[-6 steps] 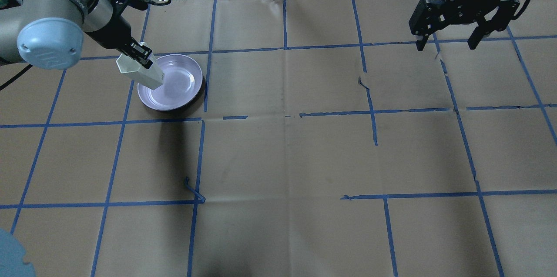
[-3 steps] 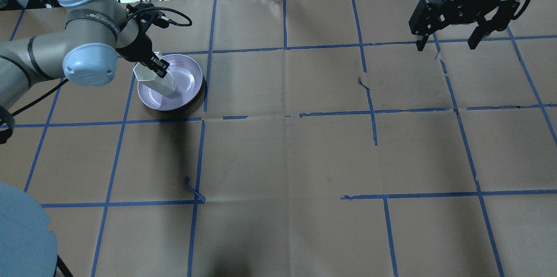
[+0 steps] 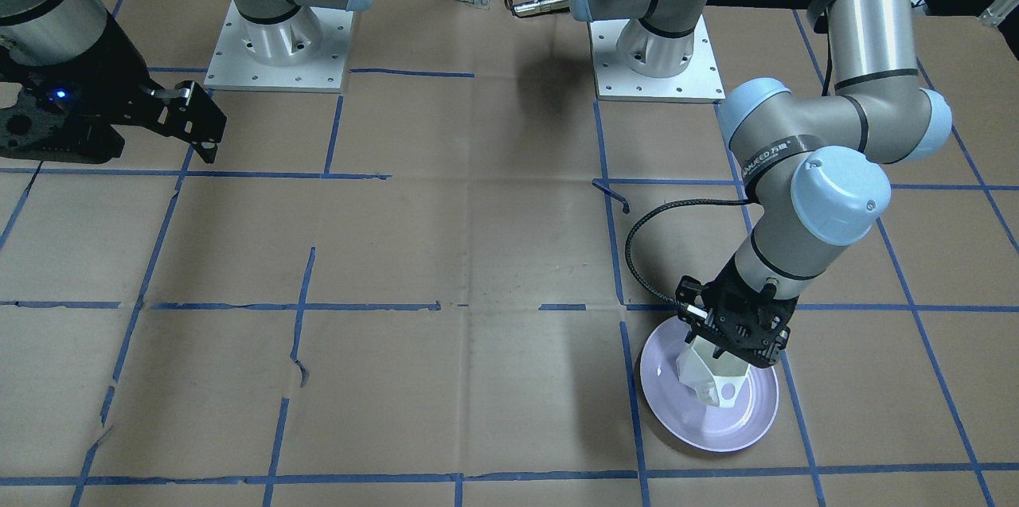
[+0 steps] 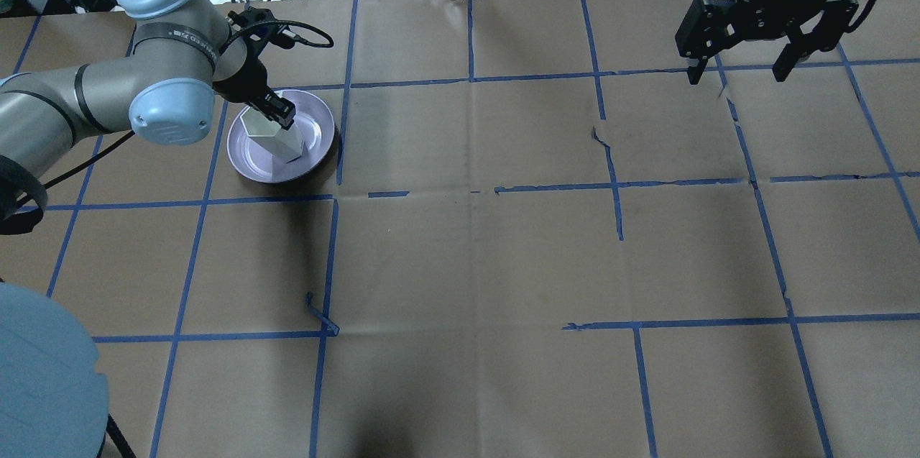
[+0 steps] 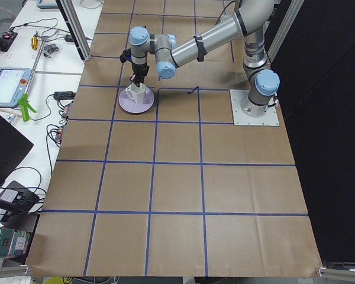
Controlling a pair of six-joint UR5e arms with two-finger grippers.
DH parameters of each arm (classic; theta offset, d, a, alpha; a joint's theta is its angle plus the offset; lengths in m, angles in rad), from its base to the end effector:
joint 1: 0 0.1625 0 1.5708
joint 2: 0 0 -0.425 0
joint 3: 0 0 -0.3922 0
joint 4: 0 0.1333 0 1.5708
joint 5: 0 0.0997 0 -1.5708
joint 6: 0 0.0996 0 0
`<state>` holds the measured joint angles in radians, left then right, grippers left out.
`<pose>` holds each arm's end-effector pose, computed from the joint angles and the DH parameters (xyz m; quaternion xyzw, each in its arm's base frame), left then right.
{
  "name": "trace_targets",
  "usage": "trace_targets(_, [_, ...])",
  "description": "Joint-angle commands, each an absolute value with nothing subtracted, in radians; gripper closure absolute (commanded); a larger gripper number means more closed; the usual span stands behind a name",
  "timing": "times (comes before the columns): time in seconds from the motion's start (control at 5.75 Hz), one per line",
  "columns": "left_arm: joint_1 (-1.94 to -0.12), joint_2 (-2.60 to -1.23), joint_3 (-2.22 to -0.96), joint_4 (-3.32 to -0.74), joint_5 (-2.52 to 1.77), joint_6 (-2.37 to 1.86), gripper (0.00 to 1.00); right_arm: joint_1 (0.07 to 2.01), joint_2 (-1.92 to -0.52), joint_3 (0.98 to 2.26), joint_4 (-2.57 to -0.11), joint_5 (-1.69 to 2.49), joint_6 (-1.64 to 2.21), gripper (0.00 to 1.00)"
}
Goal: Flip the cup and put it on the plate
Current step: 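Lower the mug onto the plate and open the left gripper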
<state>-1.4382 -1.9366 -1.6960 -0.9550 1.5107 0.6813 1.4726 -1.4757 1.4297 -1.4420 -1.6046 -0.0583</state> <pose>-0.0575 -0.6223 0.2882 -0.2721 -0.9598 0.0691 0.0029 0.0780 -0.5335 0.4962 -0.0192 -0.9988 -0.0426 0.0136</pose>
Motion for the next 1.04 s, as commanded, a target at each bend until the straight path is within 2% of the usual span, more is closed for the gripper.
trace_targets(0.0, [-1.442, -1.832, -1.686, -1.087, 1.511, 0.547, 0.01, 1.473, -1.476, 1.43, -1.442, -1.605, -0.058, 0.0])
trace_targets(0.35, [-1.477, -1.679, -1.657, -1.281, 1.511, 0.258, 0.01, 1.473, -1.476, 1.43, -1.442, -1.605, -0.058, 0.0])
trace_targets(0.7, [-1.537, -1.555, -1.603, -1.508, 1.601, 0.151, 0.01, 1.473, -1.476, 1.43, -1.442, -1.605, -0.058, 0.0])
trace_targets(0.87, [-1.542, -1.546, -1.577, -1.602, 1.595, 0.102, 0.01, 1.473, -1.476, 1.43, -1.442, -1.605, -0.058, 0.0])
